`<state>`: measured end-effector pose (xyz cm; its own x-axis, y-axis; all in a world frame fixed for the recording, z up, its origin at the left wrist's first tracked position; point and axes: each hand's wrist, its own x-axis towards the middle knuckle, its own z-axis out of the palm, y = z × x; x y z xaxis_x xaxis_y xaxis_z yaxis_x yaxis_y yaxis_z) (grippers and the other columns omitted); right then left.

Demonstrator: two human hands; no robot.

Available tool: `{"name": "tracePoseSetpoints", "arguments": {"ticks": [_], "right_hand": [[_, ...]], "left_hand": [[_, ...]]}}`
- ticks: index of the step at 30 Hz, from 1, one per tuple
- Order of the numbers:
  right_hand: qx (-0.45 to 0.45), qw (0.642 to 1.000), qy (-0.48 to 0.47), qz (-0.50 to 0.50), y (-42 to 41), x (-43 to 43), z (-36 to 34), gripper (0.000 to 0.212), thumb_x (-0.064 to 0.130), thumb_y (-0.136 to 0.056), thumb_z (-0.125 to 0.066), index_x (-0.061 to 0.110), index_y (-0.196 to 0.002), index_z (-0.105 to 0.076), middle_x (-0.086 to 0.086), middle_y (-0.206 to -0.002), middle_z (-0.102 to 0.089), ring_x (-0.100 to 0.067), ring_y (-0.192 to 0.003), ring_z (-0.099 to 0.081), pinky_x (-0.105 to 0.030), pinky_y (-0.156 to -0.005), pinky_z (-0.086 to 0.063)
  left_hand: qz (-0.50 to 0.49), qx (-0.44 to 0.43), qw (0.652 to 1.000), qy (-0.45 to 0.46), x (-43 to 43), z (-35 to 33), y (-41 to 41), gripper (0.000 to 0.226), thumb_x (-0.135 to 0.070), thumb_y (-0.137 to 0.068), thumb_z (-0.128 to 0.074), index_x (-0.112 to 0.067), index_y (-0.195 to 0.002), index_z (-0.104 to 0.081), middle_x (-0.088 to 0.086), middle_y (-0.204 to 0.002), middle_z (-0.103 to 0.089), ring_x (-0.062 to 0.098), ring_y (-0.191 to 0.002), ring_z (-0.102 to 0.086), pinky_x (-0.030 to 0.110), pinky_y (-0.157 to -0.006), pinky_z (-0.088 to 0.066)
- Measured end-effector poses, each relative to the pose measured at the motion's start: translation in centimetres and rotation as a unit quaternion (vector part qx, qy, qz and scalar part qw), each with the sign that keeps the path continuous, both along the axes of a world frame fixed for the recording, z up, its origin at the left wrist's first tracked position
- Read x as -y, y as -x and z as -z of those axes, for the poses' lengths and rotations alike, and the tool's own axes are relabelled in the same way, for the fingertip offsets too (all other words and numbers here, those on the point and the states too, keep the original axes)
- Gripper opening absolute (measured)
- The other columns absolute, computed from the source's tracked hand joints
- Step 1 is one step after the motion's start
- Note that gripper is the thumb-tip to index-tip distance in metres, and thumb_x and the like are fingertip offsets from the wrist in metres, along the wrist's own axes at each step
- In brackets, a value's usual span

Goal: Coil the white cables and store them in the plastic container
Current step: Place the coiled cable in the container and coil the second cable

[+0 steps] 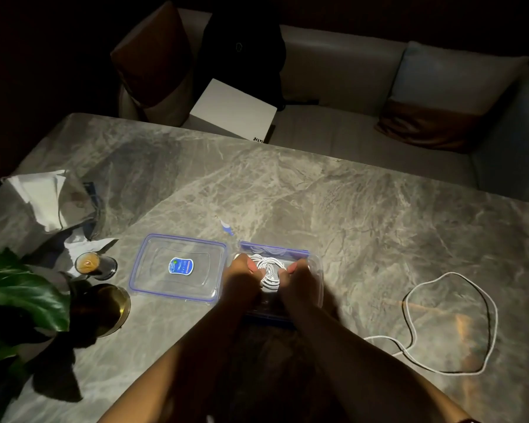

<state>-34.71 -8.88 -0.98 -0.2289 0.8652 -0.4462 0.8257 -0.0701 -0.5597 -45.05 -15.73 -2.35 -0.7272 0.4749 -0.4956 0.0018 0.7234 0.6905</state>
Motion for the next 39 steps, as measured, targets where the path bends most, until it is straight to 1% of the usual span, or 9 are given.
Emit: {"name": "tracePoseSetpoints", "arguments": {"ticks": [9, 14, 16, 20, 25, 30, 33, 35, 39], "right_hand": [[-0.01, 1.0, 0.025, 0.01, 0.1, -0.5, 0.8, 0.027, 0.032, -0.088, -0.065, 0.009, -0.1, -0.061, -0.008, -0.097, -0.069, -0.027, -0.095, -0.064, -0.023, -0.071, -0.034], [-0.082, 0.977, 0.174, 0.091, 0.7, -0.6, 0.5, 0.016, 0.017, -0.093, -0.057, 0.005, -0.099, -0.048, -0.014, -0.064, -0.057, -0.024, -0.047, -0.056, -0.029, -0.047, -0.047], [-0.101, 0.964, 0.219, 0.11, 0.8, -0.7, 0.4, 0.013, 0.007, -0.092, -0.054, 0.007, -0.096, -0.042, -0.015, -0.063, -0.052, -0.023, -0.043, -0.051, -0.029, -0.041, -0.046], [-0.124, 0.957, 0.247, 0.088, 0.3, -0.6, -0.7, 0.02, 0.0, -0.089, -0.048, 0.015, -0.097, -0.037, -0.015, -0.067, -0.049, -0.02, -0.046, -0.047, -0.025, -0.041, -0.039], [-0.102, 0.968, 0.227, 0.009, -0.8, -0.6, -3.0, 0.025, 0.004, -0.086, -0.049, 0.019, -0.102, -0.037, -0.017, -0.068, -0.058, -0.025, -0.053, -0.054, -0.032, -0.051, -0.045], [-0.057, 0.985, 0.136, -0.088, -2.6, -0.7, -4.4, 0.036, 0.019, -0.085, -0.061, 0.022, -0.117, -0.044, -0.013, -0.102, -0.066, -0.027, -0.083, -0.068, -0.037, -0.076, -0.057], [-0.041, 0.981, 0.114, -0.149, -3.7, -0.6, -6.0, 0.043, 0.018, -0.09, -0.063, 0.017, -0.128, -0.043, -0.009, -0.103, -0.063, -0.013, -0.07, -0.06, -0.011, -0.05, -0.046], [-0.032, 0.977, 0.1, -0.184, -4.4, -0.5, -6.9, 0.045, 0.017, -0.09, -0.064, 0.016, -0.129, -0.043, -0.01, -0.103, -0.061, -0.011, -0.067, -0.057, -0.008, -0.041, -0.039], [0.009, 0.961, 0.017, -0.275, -5.4, -0.1, -8.8, 0.055, 0.03, -0.084, -0.068, 0.015, -0.131, -0.045, -0.011, -0.118, -0.062, -0.024, -0.101, -0.063, -0.03, -0.081, -0.05]], "left_hand": [[0.05, -0.026, 0.997, 0.055, -0.7, -0.6, -0.2, 0.02, -0.019, -0.085, -0.071, -0.002, -0.091, -0.06, 0.02, -0.093, -0.066, 0.037, -0.088, -0.064, 0.037, -0.074, -0.047], [0.037, -0.006, 0.998, 0.059, -0.5, 0.2, -0.4, 0.026, -0.021, -0.086, -0.067, -0.018, -0.073, -0.045, 0.017, -0.076, -0.065, 0.037, -0.06, -0.07, 0.044, -0.055, -0.059], [0.034, 0.0, 0.998, 0.053, -0.6, 0.0, -0.2, 0.026, -0.016, -0.087, -0.067, -0.015, -0.073, -0.045, 0.019, -0.074, -0.064, 0.037, -0.055, -0.069, 0.037, -0.045, -0.055], [0.031, -0.013, 0.999, 0.038, -0.7, -0.6, 0.0, 0.016, -0.007, -0.085, -0.062, -0.009, -0.073, -0.053, 0.017, -0.063, -0.064, 0.028, -0.045, -0.068, 0.035, -0.044, -0.055], [0.077, -0.063, 0.993, 0.07, 0.0, -2.2, 0.3, 0.01, -0.009, -0.081, -0.061, -0.013, -0.072, -0.064, 0.011, -0.082, -0.071, 0.029, -0.082, -0.067, 0.031, -0.072, -0.052], [0.134, -0.061, 0.988, 0.05, 1.0, -4.0, -0.3, 0.011, -0.013, -0.081, -0.072, -0.017, -0.076, -0.063, 0.007, -0.085, -0.07, 0.023, -0.082, -0.065, 0.029, -0.074, -0.049], [0.177, -0.088, 0.979, 0.039, 1.5, -5.5, -0.9, 0.015, -0.019, -0.082, -0.074, -0.015, -0.094, -0.065, 0.006, -0.091, -0.07, 0.018, -0.08, -0.06, 0.025, -0.072, -0.042], [0.205, -0.113, 0.972, 0.036, 1.8, -6.6, -1.4, 0.029, -0.021, -0.082, -0.075, -0.014, -0.108, -0.065, 0.008, -0.099, -0.071, 0.017, -0.081, -0.059, 0.025, -0.074, -0.043], [0.255, -0.15, 0.955, 0.026, 2.7, -9.1, -2.5, 0.031, -0.025, -0.08, -0.075, -0.017, -0.109, -0.065, 0.003, -0.102, -0.073, 0.019, -0.09, -0.066, 0.029, -0.078, -0.05]]}}
